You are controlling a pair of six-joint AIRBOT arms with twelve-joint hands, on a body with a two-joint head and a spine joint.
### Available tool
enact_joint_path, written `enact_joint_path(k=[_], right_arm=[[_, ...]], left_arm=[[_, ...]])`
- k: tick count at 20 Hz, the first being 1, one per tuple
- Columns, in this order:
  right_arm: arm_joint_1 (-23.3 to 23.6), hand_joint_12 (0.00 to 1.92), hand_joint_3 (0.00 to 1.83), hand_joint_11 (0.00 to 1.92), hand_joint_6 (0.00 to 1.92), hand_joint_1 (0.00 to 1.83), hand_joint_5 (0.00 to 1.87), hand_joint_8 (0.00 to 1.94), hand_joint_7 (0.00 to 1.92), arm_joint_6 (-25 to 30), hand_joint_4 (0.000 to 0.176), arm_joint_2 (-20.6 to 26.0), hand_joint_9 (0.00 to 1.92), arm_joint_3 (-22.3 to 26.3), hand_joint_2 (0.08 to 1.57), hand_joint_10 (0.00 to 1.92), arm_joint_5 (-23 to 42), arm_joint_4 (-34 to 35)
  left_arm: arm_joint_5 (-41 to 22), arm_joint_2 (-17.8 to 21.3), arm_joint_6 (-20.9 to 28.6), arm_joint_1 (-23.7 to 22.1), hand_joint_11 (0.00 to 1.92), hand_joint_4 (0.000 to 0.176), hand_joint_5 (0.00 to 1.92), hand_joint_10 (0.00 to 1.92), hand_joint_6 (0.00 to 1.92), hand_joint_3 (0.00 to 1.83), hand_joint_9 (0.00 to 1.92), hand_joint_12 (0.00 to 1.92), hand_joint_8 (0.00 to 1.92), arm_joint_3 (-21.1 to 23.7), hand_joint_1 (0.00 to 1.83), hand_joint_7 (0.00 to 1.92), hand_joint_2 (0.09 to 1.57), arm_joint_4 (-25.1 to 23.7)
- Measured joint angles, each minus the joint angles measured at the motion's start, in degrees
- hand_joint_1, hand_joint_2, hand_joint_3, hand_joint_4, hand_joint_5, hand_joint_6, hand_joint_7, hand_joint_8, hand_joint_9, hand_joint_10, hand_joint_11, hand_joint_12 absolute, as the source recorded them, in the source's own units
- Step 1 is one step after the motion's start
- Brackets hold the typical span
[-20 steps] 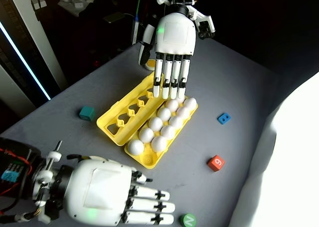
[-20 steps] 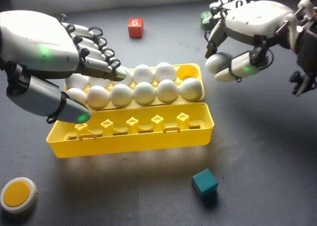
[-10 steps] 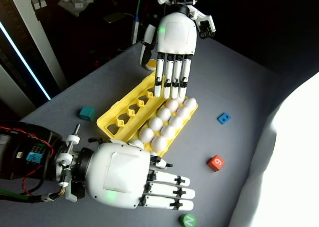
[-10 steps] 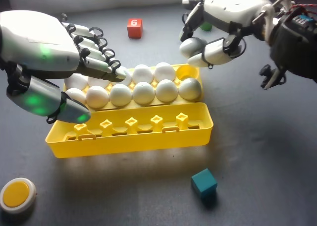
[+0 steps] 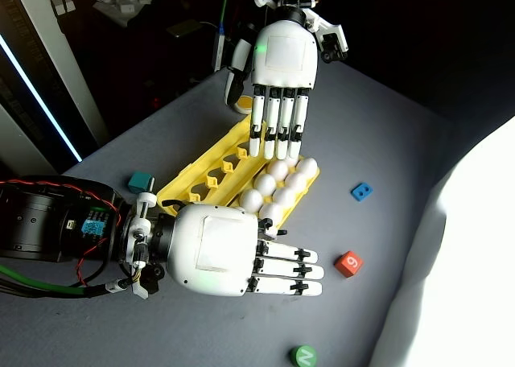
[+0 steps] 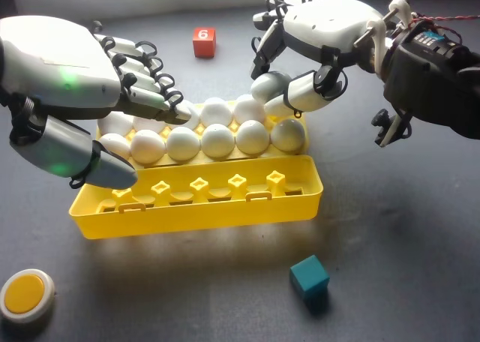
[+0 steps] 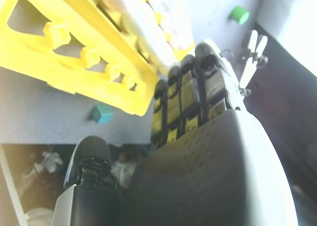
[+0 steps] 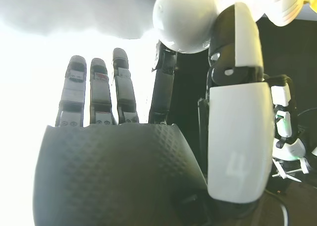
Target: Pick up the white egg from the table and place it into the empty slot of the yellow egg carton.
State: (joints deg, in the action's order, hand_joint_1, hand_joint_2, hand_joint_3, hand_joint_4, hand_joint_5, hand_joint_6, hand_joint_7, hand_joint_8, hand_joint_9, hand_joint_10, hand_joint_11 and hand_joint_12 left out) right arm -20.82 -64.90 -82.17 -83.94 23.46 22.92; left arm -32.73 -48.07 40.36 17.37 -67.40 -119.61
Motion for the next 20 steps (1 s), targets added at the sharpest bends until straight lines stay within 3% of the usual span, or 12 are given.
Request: enact_joint_path(k=[3, 4, 7, 8, 10, 11, 13, 15, 16, 18, 19, 20], right_arm=[[-0.02, 0.00, 0.00, 0.00, 0.92, 1.02, 1.01, 0.00, 0.23, 0.00, 0.176, -0.35, 0.03, -0.02, 1.09, 0.00, -0.20, -0.04], [-0.07, 0.00, 0.00, 0.00, 0.90, 1.04, 1.03, 0.00, 0.23, 0.00, 0.151, -0.37, 0.03, 0.00, 1.09, 0.00, -0.15, -0.11], [-0.07, 0.00, 0.00, 0.00, 0.90, 1.02, 1.03, 0.00, 0.14, 0.00, 0.175, -0.37, 0.00, -0.02, 1.08, 0.00, -0.20, -0.13], [-0.07, 0.00, 0.00, 0.00, 0.42, 0.87, 0.90, 0.00, 0.11, 0.00, 0.121, -0.37, 0.00, 0.00, 1.00, 0.00, -0.20, -0.13], [-0.07, 0.00, 0.00, 0.00, 0.06, 0.77, 0.91, 0.00, 0.12, 0.00, 0.129, -0.37, 0.00, -0.02, 0.96, 0.00, -0.20, -0.09], [-0.07, 0.00, 0.00, 0.00, 0.03, 0.75, 0.90, 0.00, 0.18, -0.02, 0.146, -0.37, 0.00, -0.02, 0.95, 0.00, -0.20, -0.09], [-0.07, 0.00, 0.00, 0.00, 0.01, 0.76, 0.90, 0.01, 0.27, 0.00, 0.135, -0.44, 0.00, 0.00, 0.93, 0.00, -0.17, -0.13], [-0.07, 0.00, 0.00, 0.00, 0.00, 0.67, 0.80, 0.00, 0.23, -0.02, 0.164, -0.42, 0.00, 0.00, 0.93, 0.00, -0.20, -0.17], [-0.07, 0.00, 0.00, 0.00, 0.01, 0.71, 0.81, 0.00, 0.23, -0.02, 0.141, -0.42, 0.00, -0.02, 0.92, 0.00, -0.17, -0.15], [-0.07, 0.00, 0.00, 0.00, 0.00, 0.67, 0.77, 0.00, 0.21, -0.02, 0.152, -0.42, 0.00, -0.02, 0.93, 0.00, -0.17, -0.13], [-0.17, 0.00, 0.00, 0.00, 0.00, 0.70, 0.77, 0.00, 0.18, -0.02, 0.136, -0.42, 0.00, -0.02, 0.93, 0.00, -0.17, -0.17], [-0.20, 0.00, 0.00, 0.00, 0.00, 0.71, 0.78, 0.01, 0.21, -0.02, 0.136, -0.42, 0.00, 0.00, 0.92, 0.00, -0.20, -0.17]], left_arm=[[0.00, 0.00, 0.00, 0.00, 0.00, 0.000, 0.19, 0.00, 0.01, 0.00, 0.18, 0.46, 0.01, 0.00, 0.12, 0.20, 1.28, 0.02], [0.00, 0.00, -0.02, 0.00, 0.00, 0.000, 0.19, 0.00, 0.01, 0.00, 0.18, 0.46, 0.01, 0.00, 0.11, 0.20, 1.29, 0.00], [0.00, 0.00, 0.00, 0.00, 0.00, 0.000, 0.19, 0.00, 0.01, 0.00, 0.18, 0.46, 0.00, 0.00, 0.14, 0.20, 1.28, 0.00], [0.00, 0.00, 0.00, 0.00, 0.00, 0.000, 0.20, 0.01, 0.01, 0.00, 0.19, 0.50, 0.00, 0.02, 0.14, 0.21, 1.28, 0.00], [0.00, 0.00, -0.02, 0.00, 0.00, 0.000, 0.19, 0.00, 0.00, 0.00, 0.19, 0.49, 0.00, 0.00, 0.14, 0.20, 1.28, 0.00], [0.00, 0.00, 0.00, 0.00, 0.00, 0.000, 0.20, 0.00, 0.00, 0.00, 0.19, 0.48, 0.00, 0.00, 0.14, 0.20, 1.28, 0.00], [0.00, 0.00, 0.00, 0.00, 0.00, 0.000, 0.20, 0.00, 0.00, 0.00, 0.19, 0.48, 0.00, 0.00, 0.12, 0.20, 1.28, 0.00], [0.00, 0.00, -0.02, 0.00, 0.00, 0.000, 0.18, 0.00, 0.00, 0.00, 0.16, 0.43, 0.00, 0.00, 0.14, 0.18, 1.28, -0.02], [0.00, 0.00, -0.02, 0.00, 0.00, 0.000, 0.18, 0.00, 0.00, 0.00, 0.17, 0.43, 0.00, 0.00, 0.12, 0.18, 1.29, 0.00], [-0.02, 0.00, 0.00, 0.00, 0.00, 0.000, 0.19, 0.01, 0.01, 0.00, 0.17, 0.43, 0.01, 0.00, 0.12, 0.20, 1.29, 0.00], [-0.02, 0.00, 0.00, 0.00, 0.00, 0.000, 0.19, 0.00, 0.00, 0.00, 0.17, 0.41, 0.00, 0.02, 0.12, 0.20, 1.29, 0.00], [-0.02, 0.00, 0.00, 0.00, 0.00, 0.000, 0.18, 0.00, 0.00, 0.00, 0.15, 0.36, 0.00, 0.02, 0.13, 0.18, 1.29, 0.00]])
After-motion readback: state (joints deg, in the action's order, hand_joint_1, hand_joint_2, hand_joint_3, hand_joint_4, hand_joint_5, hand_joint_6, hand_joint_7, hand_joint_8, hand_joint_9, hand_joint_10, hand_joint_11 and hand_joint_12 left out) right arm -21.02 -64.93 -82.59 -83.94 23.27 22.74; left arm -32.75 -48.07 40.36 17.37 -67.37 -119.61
